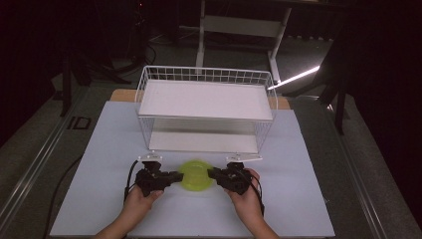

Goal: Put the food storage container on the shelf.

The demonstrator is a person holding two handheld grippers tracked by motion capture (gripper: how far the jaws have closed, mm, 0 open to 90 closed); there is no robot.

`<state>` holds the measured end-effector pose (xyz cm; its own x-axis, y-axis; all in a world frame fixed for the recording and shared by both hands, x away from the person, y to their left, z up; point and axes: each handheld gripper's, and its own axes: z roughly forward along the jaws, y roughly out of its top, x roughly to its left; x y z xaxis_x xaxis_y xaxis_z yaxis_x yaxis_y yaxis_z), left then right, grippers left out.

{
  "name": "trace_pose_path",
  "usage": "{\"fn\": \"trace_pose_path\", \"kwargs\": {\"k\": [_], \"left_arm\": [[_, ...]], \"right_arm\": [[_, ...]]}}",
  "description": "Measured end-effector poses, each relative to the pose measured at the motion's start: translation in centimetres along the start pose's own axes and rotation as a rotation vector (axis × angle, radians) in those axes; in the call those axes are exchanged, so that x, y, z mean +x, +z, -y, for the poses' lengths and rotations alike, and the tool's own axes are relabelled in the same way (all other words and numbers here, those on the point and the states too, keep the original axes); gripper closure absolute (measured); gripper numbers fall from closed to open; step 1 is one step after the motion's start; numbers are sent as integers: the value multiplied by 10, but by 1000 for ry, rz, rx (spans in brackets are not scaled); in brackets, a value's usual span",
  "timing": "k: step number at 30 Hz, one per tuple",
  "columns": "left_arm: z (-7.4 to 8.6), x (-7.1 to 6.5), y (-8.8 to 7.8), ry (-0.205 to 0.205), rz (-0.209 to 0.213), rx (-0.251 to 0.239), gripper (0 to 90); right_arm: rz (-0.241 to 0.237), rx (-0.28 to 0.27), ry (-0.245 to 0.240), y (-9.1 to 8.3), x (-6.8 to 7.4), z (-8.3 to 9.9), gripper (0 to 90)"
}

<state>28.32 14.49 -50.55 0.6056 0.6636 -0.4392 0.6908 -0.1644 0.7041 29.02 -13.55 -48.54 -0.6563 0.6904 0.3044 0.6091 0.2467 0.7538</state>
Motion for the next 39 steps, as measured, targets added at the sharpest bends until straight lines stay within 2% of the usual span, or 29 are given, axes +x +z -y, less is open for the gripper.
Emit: {"fn": "trace_pose_path", "kwargs": {"k": [4, 10, 15, 19, 22, 25, 35, 39], "left_arm": [[-11, -6, -2, 18, -20, -17, 811], [-27, -7, -1, 47, -17, -54, 813], [-35, -5, 2, 59, -12, -98, 817], [-38, -3, 7, 70, -22, -108, 818], [-42, 3, 13, 81, -25, -150, 817], [-42, 8, 18, 92, -31, -167, 816], [-43, 21, 30, 73, -66, -173, 813], [-44, 25, 35, 63, -66, -173, 813]], "right_arm": [[0, -28, 11, -5, -2, -5, 810], [17, -59, 30, -11, -7, -17, 809], [11, -86, 65, -11, -16, -22, 808], [20, -94, 76, -9, -21, -24, 808], [30, -98, 99, -6, -27, -28, 808], [38, -100, 112, -2, -31, -29, 808], [67, -93, 99, 14, -40, -33, 807], [72, -88, 105, 19, -44, -34, 807]]}}
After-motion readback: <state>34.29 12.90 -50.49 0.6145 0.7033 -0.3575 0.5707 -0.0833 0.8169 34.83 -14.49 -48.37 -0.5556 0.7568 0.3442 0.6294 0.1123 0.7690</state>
